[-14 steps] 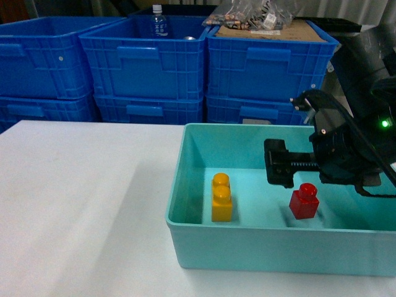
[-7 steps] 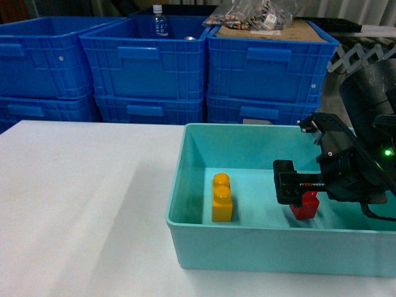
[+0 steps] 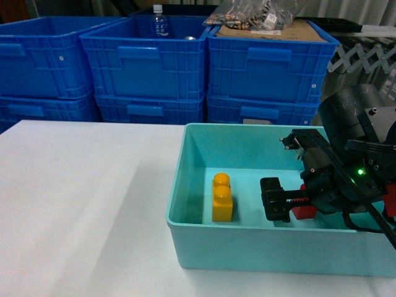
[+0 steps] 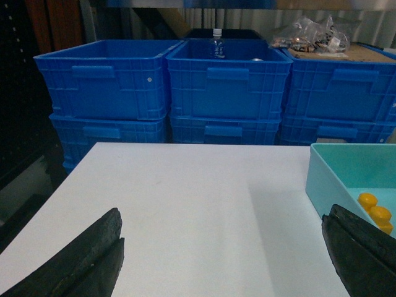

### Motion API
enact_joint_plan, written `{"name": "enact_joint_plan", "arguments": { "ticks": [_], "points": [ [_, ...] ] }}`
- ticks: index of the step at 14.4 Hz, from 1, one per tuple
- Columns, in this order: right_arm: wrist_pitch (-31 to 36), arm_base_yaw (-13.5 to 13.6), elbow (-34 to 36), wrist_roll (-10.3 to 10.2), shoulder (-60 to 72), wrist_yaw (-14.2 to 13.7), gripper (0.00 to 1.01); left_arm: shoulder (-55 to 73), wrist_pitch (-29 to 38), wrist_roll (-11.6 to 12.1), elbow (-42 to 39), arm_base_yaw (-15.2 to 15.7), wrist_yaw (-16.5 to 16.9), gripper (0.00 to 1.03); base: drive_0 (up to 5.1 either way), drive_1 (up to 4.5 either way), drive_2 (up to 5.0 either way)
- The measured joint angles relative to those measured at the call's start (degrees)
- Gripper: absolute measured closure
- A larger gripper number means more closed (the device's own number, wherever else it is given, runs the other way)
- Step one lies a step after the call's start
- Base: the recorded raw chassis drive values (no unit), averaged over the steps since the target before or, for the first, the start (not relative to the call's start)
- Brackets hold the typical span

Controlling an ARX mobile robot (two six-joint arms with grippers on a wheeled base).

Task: Pick red block from blue box to shelf

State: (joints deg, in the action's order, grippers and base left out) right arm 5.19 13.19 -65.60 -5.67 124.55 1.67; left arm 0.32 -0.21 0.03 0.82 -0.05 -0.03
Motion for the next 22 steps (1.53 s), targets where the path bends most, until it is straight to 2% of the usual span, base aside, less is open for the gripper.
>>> {"name": "enact_joint_plan", "arguments": {
  "ticks": [3,4,6,9,10,12,14,15,17,18,20,22],
  "points": [
    [5.6,0.39,-0.48,1.31,1.77,-1.03,0.03,0.0,0.0,0.0,0.0,0.0,0.0,0.05,0.0,0.0,0.0],
    [7.48,0.7,-0.66,1.7,2.91,-2.29,0.11,0.0,-0.02,0.0,0.0,0.0,0.0,0.05,0.0,0.0,0.0],
    [7.26,1.11,-1.01,2.34,3.76,-3.15,0.35,0.0,0.0,0.0,0.0,0.0,0.0,0.05,0.0,0.0,0.0],
    [7.61,1.44,-0.81,2.36,3.76,-3.21,0.66,0.0,-0.02,0.0,0.0,0.0,-0.02,0.05,0.0,0.0,0.0],
    [7.98,1.44,-0.57,2.49,3.76,-3.26,0.72,0.0,0.0,0.0,0.0,0.0,0.0,0.05,0.0,0.0,0.0],
    [7.89,1.42,-0.2,2.47,3.08,-3.19,0.72,0.0,0.0,0.0,0.0,0.0,0.0,0.05,0.0,0.0,0.0],
    [5.92,1.4,0.68,2.49,-0.04,-1.88,0.73,0.0,0.0,0.0,0.0,0.0,0.0,0.05,0.0,0.0,0.0],
    [5.29,1.22,0.79,2.56,-3.28,-0.72,0.73,0.0,0.0,0.0,0.0,0.0,0.0,0.05,0.0,0.0,0.0],
    [3.72,0.11,0.76,3.48,-12.83,3.39,0.73,0.0,-0.02,0.0,0.0,0.0,0.0,0.05,0.0,0.0,0.0],
    [3.98,-1.31,1.29,4.35,-17.79,4.94,0.73,0.0,0.0,0.0,0.0,0.0,-0.02,0.05,0.0,0.0,0.0],
    [8.41,-4.96,4.92,4.2,-25.22,7.26,0.73,0.0,0.0,0.0,0.0,0.0,0.0,0.05,0.0,0.0,0.0],
    [15.54,-9.29,11.89,2.89,-33.73,5.33,0.73,0.0,0.0,0.0,0.0,0.0,-0.02,0.05,0.0,0.0,0.0]
  ]
}}
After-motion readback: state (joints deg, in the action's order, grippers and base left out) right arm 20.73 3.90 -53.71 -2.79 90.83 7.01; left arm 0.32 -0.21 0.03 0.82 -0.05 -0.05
